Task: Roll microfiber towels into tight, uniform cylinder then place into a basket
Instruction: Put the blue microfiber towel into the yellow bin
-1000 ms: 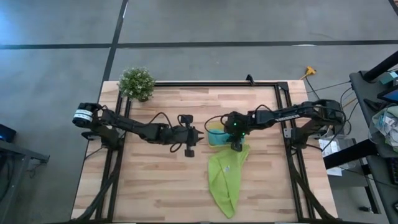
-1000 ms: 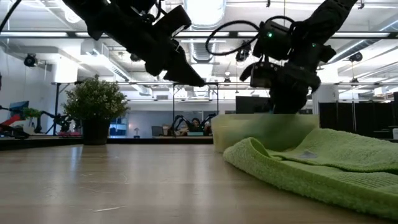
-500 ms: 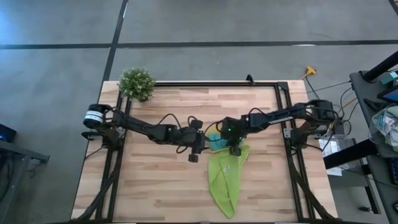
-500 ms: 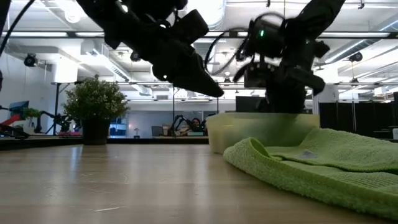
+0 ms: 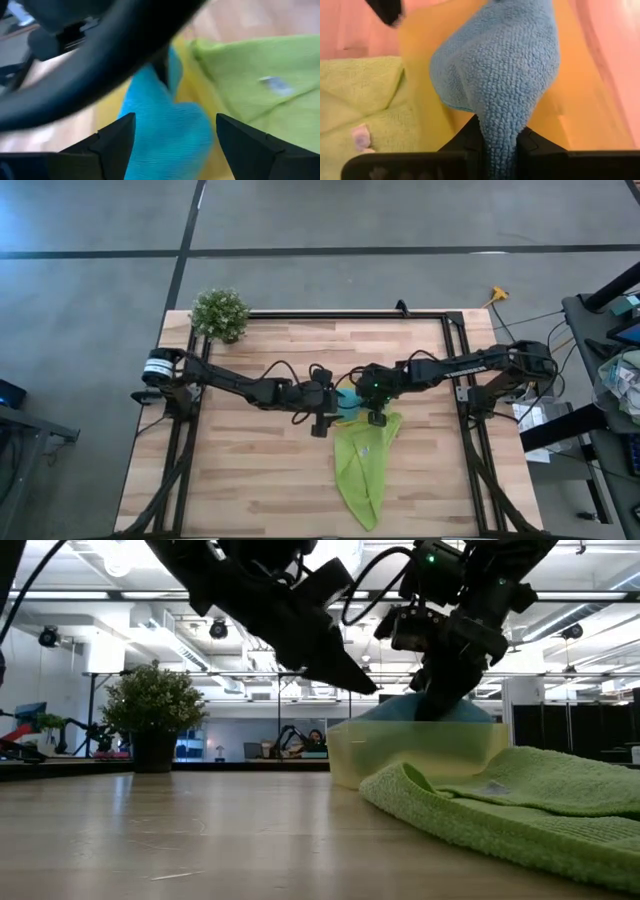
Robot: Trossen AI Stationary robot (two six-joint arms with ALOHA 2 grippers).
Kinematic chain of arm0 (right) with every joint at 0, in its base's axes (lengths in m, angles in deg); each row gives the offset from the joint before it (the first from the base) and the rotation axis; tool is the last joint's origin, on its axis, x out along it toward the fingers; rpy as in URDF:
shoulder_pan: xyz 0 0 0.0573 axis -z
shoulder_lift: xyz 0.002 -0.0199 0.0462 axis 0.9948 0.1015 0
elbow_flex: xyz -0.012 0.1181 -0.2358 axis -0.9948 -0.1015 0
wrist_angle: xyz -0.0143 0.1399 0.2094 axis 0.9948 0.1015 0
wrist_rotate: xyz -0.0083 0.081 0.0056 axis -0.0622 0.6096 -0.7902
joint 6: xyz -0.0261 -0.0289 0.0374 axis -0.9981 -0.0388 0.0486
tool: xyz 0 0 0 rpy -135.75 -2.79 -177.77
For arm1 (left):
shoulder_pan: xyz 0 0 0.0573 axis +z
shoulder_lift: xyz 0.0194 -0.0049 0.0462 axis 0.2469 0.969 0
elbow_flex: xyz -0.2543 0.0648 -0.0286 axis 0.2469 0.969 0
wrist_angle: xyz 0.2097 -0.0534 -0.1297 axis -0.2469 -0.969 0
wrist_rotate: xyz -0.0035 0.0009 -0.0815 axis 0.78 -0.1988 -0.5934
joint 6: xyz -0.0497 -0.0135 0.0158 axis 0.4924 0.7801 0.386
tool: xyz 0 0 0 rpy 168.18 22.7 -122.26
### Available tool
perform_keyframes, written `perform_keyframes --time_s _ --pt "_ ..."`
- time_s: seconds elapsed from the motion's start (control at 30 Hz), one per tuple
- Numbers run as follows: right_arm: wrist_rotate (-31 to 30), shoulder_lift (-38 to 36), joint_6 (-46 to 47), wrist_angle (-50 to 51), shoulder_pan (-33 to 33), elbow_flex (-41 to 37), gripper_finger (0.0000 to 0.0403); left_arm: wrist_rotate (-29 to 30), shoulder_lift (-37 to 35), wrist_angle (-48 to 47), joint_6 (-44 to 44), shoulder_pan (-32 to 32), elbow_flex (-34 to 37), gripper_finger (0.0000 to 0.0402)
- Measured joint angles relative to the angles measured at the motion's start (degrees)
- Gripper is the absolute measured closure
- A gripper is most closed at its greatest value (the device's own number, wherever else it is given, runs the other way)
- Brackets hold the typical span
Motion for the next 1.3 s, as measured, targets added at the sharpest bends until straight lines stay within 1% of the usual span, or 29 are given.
perform_keyframes --time_s 0.1,0.23,0.4,0.5,0.67,0.77,0.87,1.07,1.3 --pt "-1.8 -0.1 0.5 0.3 -0.1 0.0 0.0365 2.5 0.2 0.0 -1.1 0.7 -0.5 0.0130" --pt "-5.2 -0.1 0.8 3.3 -0.2 1.7 0.0365 2.4 0.2 -0.1 -1.3 1.0 -2.4 0.0116" --pt "-10.1 -0.1 1.4 7.6 -0.6 6.0 0.0365 1.8 0.2 -1.0 -2.4 1.0 -4.2 0.0101" --pt "-10.2 -0.1 1.4 8.7 -1.5 8.5 0.0365 3.2 0.2 -1.9 -2.7 1.1 -4.2 0.0097" --pt "-10.2 -0.1 2.0 12.7 -3.5 12.4 0.0365 9.3 0.2 -1.7 -3.8 1.1 -4.1 0.0095" --pt "-10.2 -0.1 2.5 14.6 -4.9 13.9 0.0365 11.1 0.2 -1.5 -4.0 1.2 -4.1 0.0095" --pt "-10.2 -0.1 2.9 15.3 -6.3 14.7 0.0365 11.5 0.2 -1.5 -4.1 1.1 -4.1 0.0095" --pt "-10.0 -0.1 0.8 15.5 -8.7 15.0 0.0365 11.7 0.2 -1.5 -5.1 1.1 -3.9 0.0095" --pt "-10.0 -0.1 -7.6 17.9 -9.1 13.8 0.0365 11.7 0.2 -1.7 -6.9 1.1 -3.7 0.0095"
